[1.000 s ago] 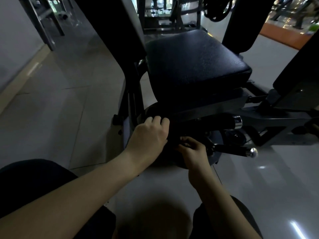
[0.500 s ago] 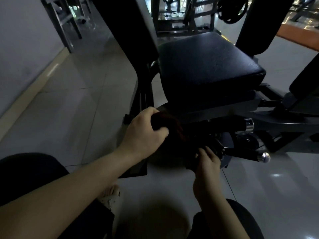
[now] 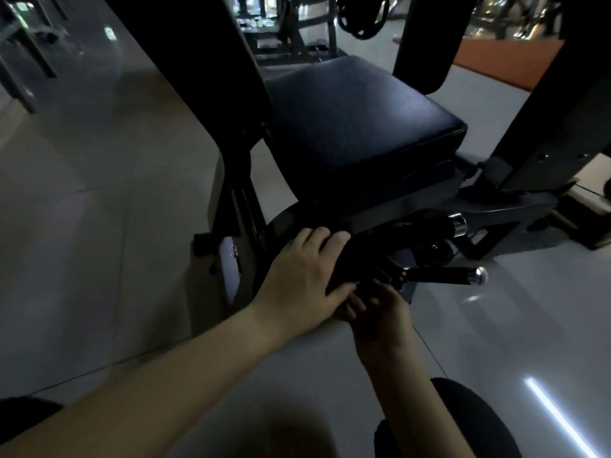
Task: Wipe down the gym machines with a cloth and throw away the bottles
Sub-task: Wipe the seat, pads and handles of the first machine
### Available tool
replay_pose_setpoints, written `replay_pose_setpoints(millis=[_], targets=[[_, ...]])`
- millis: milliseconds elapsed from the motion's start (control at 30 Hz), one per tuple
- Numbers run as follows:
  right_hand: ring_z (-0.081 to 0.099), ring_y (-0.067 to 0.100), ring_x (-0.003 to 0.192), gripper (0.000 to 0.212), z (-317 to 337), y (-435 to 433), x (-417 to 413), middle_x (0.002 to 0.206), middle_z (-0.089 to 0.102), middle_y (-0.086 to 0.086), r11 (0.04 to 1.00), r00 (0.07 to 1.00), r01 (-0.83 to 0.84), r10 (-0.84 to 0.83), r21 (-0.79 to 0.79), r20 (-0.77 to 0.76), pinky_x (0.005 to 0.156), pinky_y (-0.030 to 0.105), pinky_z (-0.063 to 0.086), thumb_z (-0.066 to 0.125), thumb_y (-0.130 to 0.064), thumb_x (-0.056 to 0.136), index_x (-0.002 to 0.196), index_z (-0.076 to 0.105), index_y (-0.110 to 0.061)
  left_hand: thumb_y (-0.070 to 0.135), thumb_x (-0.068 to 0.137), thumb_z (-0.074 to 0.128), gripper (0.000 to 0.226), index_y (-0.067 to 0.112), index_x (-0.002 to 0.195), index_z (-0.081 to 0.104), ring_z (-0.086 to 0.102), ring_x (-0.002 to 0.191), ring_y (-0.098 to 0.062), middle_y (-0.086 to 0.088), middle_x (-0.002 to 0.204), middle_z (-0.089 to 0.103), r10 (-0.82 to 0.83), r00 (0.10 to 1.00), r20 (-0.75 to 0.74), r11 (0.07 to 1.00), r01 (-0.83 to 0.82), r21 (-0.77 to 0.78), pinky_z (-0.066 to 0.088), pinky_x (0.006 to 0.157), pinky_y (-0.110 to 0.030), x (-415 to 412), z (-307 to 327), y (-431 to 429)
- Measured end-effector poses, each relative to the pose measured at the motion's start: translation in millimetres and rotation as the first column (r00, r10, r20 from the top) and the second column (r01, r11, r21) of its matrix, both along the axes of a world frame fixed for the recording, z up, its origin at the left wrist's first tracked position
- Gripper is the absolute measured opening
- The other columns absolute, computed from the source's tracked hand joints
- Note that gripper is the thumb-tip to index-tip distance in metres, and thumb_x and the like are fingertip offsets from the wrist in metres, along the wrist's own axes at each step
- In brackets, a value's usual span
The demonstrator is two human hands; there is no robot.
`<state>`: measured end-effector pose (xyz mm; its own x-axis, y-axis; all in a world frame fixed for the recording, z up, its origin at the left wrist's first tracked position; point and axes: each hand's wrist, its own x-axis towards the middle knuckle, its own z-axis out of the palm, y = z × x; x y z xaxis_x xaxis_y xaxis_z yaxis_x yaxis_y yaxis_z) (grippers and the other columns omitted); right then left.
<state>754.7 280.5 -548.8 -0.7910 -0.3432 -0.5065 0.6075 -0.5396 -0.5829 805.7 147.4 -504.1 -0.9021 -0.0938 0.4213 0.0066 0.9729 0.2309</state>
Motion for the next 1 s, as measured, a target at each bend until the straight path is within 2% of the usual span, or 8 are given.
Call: replay_pose_setpoints(millis=[100,167,367,533,633,800,900,1000], targets=[[0.058,0.016,0.068,0.007,8,-16,-5,0.073,0.053,0.002,0.988,0.992,-0.087,0.075,-0.128,-0.097,0.068,0.03,0.046,0.057,-0.018,0.092,0.094,0.056,-0.011,0.035,0.087,0.072,0.065,0.006,0.141,0.05,0.061,0.102,-0.032,-0.015,0.116,0.061,0.091,0.996,-0.015,0.947,-0.091,-0.309,0.058,0.083,-0.04,-8,-17,-3],[0.055,0.017,0.061,0.015,14,-26,-4,0.065,0.053,0.005,0.986,0.962,-0.155,0.135,-0.064,-0.236,0.061,0.03,0.045,0.062,-0.011,0.088,0.099,0.055,-0.006,0.032,0.081,0.077,0.064,0.003,0.134,0.056,0.063,0.094,-0.031,-0.015,0.108,0.065,0.137,0.99,-0.042,0.922,-0.143,-0.361,0.057,0.075,-0.039,-13,-14,-2],[0.072,0.03,0.092,0.024,16,-38,7,0.097,0.074,0.015,0.949,0.855,-0.16,0.271,0.273,-0.442,0.078,0.041,0.058,0.07,-0.022,0.092,0.109,0.067,-0.006,0.011,0.089,0.048,0.039,0.001,0.123,0.063,0.062,0.091,-0.032,-0.014,0.103,0.064,0.103,0.989,-0.103,0.942,-0.131,-0.308,0.055,0.073,-0.041,1,-7,-7],[0.072,0.023,0.085,0.016,17,-27,10,0.087,0.075,0.006,0.928,0.831,-0.075,0.26,0.365,-0.491,0.074,0.035,0.057,0.067,-0.025,0.094,0.097,0.074,-0.011,0.03,0.071,0.08,0.052,0.006,0.115,0.066,0.062,0.089,-0.029,-0.01,0.101,0.063,0.205,0.979,0.021,0.952,-0.194,-0.236,0.056,0.07,-0.041,17,4,-2],[0.071,0.027,0.083,0.013,18,-13,7,0.084,0.074,0.008,0.928,0.848,0.014,0.186,0.371,-0.497,0.075,0.045,0.057,0.064,-0.018,0.096,0.091,0.074,-0.012,0.021,0.071,0.077,0.06,0.001,0.126,0.064,0.064,0.102,-0.033,-0.016,0.111,0.064,0.093,0.995,-0.02,0.952,-0.095,-0.291,0.057,0.085,-0.043,7,4,13],[0.072,0.024,0.098,0.021,20,-17,-6,0.102,0.075,0.009,0.972,0.897,-0.036,0.134,0.233,-0.421,0.089,0.045,0.057,0.068,-0.024,0.093,0.111,0.07,-0.013,0.012,0.094,0.038,0.05,-0.003,0.138,0.056,0.064,0.11,-0.033,-0.019,0.119,0.065,0.067,0.996,-0.061,0.975,-0.079,-0.208,0.056,0.094,-0.04,-11,-5,17],[0.071,0.022,0.099,0.024,18,-26,-8,0.103,0.075,0.008,0.963,0.86,-0.097,0.208,0.251,-0.467,0.089,0.043,0.057,0.065,-0.03,0.095,0.111,0.069,-0.012,0.008,0.094,0.05,0.038,-0.005,0.128,0.061,0.069,0.092,-0.031,-0.018,0.106,0.069,0.137,0.99,-0.024,0.947,-0.138,-0.289,0.062,0.076,-0.038,-15,-6,16],[0.065,0.01,0.066,0.023,21,-14,-17,0.072,0.07,-0.002,0.902,0.772,-0.079,0.325,0.424,-0.547,0.06,0.031,0.052,0.061,-0.032,0.096,0.084,0.067,-0.013,0.006,0.085,0.058,0.021,0.001,0.104,0.064,0.064,0.068,-0.028,-0.014,0.084,0.065,0.114,0.99,0.086,0.901,-0.067,-0.429,0.054,0.051,-0.034,-27,8,14]])
